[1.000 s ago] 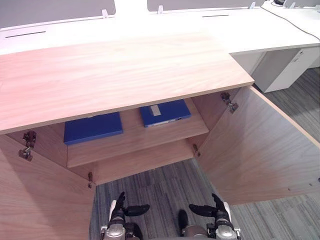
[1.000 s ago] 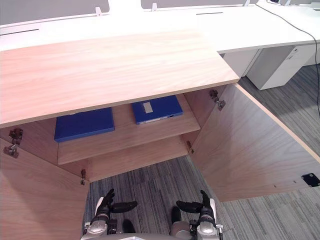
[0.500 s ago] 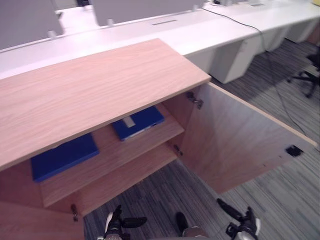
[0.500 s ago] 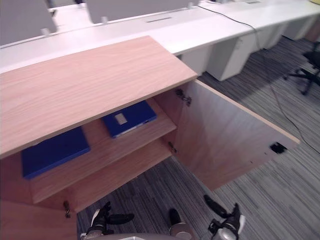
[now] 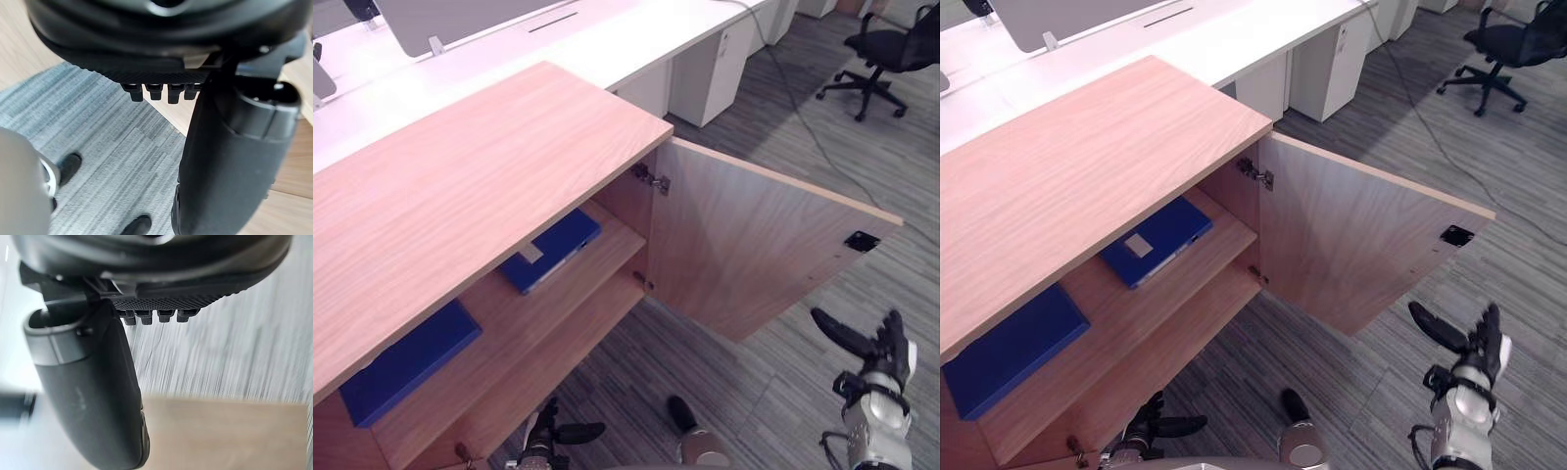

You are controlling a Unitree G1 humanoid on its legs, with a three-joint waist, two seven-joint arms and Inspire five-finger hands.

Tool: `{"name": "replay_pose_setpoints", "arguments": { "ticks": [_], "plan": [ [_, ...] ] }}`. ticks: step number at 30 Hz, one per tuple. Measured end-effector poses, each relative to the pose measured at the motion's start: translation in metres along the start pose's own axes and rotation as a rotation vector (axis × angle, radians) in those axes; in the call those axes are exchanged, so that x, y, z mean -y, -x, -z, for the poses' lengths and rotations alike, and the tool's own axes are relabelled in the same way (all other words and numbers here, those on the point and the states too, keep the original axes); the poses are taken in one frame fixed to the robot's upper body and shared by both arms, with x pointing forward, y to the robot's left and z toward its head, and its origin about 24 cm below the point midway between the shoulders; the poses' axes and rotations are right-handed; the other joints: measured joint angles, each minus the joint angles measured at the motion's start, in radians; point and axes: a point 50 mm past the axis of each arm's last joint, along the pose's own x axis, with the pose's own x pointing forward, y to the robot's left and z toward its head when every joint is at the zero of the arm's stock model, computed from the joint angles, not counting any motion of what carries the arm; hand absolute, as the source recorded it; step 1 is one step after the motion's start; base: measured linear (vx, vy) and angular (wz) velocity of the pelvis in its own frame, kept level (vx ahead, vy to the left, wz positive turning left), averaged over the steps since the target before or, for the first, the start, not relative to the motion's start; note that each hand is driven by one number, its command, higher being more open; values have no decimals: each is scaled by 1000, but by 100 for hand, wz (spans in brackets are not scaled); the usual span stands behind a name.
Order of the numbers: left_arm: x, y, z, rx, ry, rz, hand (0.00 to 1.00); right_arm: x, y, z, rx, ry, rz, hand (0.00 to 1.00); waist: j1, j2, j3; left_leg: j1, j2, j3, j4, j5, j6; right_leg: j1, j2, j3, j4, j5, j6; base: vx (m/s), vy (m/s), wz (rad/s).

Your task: Walk over to the cabinet, pick up the folder, carry it to the office cabinet, place the folder inside the office cabinet, then close the office cabinet door

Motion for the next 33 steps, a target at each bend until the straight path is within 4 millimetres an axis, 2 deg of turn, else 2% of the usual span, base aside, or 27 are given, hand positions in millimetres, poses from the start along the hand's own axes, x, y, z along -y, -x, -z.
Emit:
{"name": "replay_pose_setpoints", "arguments": {
  "ticks": [3,6,12,17,21,28,31,33],
  "plan": [
    [1,0,-2,13,1,7,100,-8,-14,-17,42,3,-25,100,6,12,8,-38,0,-38,16,1,2,-14,-9,-35,-1,0,0,8,-56,34],
    [2,1,0,8,2,7,100,-2,-22,-26,62,6,19,100,9,30,18,-62,5,-78,19,6,8,-14,-16,-77,-4,0,0,15,-58,34],
    [5,2,1,13,-6,16,100,12,-25,-29,57,-20,73,100,0,39,23,-80,3,-123,14,14,19,-10,-30,-127,-7,0,0,-1,-51,22],
    [5,2,-1,24,-8,16,100,9,-24,-28,58,-86,71,100,-1,39,23,-74,-3,-130,14,15,20,-1,-38,-132,-7,0,0,-30,-31,6],
    [5,2,-1,26,-26,20,100,-3,-15,-28,84,-147,40,100,-12,37,25,-68,-4,-123,14,15,20,0,-37,-125,-7,0,0,-36,-47,-7],
    [7,0,-6,43,-52,27,100,-30,19,-27,153,-173,-92,100,-26,18,37,-34,0,-90,10,14,18,9,-21,-89,-7,2,4,-42,-57,-20],
    [7,0,-9,50,-55,29,100,-36,37,-20,146,-187,-130,100,-30,5,40,-30,4,-82,14,14,18,9,-16,-79,-8,5,8,-48,-62,-12],
    [6,0,-4,34,-77,30,100,-42,58,-8,115,-184,-172,100,-32,-7,37,-21,13,-71,15,14,17,13,-5,-68,-7,7,12,-34,-68,-17]
  ]
}}
